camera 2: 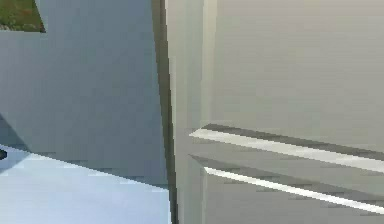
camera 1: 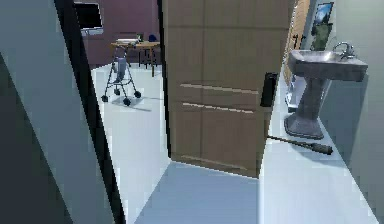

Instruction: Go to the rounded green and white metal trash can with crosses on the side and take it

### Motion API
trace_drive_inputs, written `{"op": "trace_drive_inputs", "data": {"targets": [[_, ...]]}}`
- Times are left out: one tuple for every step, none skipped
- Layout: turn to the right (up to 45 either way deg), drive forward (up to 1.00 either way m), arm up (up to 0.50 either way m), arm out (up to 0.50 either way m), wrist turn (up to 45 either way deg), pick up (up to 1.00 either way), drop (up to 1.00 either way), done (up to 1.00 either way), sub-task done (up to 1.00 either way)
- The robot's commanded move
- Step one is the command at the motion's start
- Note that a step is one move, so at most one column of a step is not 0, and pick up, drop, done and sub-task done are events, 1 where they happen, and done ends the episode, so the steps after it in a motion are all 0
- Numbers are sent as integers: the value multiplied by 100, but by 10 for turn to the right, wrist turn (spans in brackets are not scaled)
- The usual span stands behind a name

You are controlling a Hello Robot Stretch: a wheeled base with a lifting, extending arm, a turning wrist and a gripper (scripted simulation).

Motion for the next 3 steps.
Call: {"op": "trace_drive_inputs", "data": {"targets": [[120,0,0,0,0,0,0,0,0],[0,25,0,0,0,0,0,0,0],[360,0,0,0,0,0,0,0,0]]}}
